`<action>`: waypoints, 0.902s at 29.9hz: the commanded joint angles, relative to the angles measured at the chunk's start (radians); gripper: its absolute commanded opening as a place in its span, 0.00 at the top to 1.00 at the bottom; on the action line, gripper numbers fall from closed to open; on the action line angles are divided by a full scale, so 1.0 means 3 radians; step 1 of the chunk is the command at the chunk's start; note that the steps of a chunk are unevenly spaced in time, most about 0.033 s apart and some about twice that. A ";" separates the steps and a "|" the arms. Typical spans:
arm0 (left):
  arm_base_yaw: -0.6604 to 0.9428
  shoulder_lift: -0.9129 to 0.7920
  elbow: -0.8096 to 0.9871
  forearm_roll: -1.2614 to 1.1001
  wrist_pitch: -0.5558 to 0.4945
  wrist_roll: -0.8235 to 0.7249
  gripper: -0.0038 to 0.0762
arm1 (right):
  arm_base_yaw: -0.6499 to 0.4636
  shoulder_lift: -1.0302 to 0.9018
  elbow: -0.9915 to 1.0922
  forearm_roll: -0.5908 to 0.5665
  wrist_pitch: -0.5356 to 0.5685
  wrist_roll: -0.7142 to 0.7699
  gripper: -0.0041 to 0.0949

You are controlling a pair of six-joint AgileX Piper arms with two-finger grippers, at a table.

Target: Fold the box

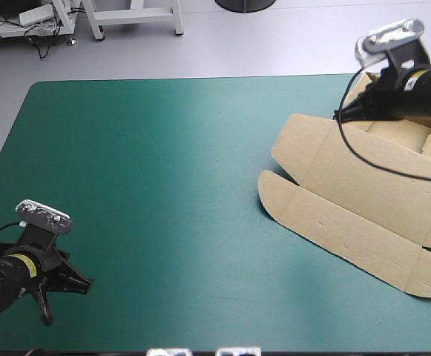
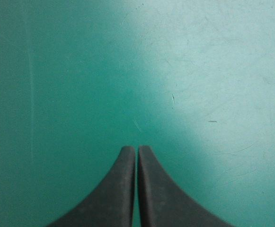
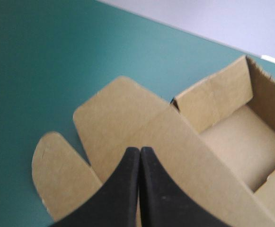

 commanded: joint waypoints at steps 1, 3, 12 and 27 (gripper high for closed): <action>0.0007 -0.0005 -0.0084 -0.0005 -0.0115 -0.0050 0.95 | 0.0157 -0.0421 0.0527 -0.0162 0.0027 0.0183 0.98; 0.0007 -0.0005 -0.0084 -0.0045 -0.0115 -0.0050 0.95 | 0.0153 -0.0636 0.0949 -0.0080 0.0027 0.0183 0.98; 0.0007 -0.0005 -0.0084 -0.0151 -0.0121 -0.0028 0.95 | 0.0153 -0.1611 0.2507 -0.0073 -0.0339 0.0299 0.98; 0.0007 -0.0005 -0.0084 -0.0689 -0.0318 0.0345 0.95 | 0.0153 -0.2572 0.3317 -0.0157 -0.0482 0.0375 0.98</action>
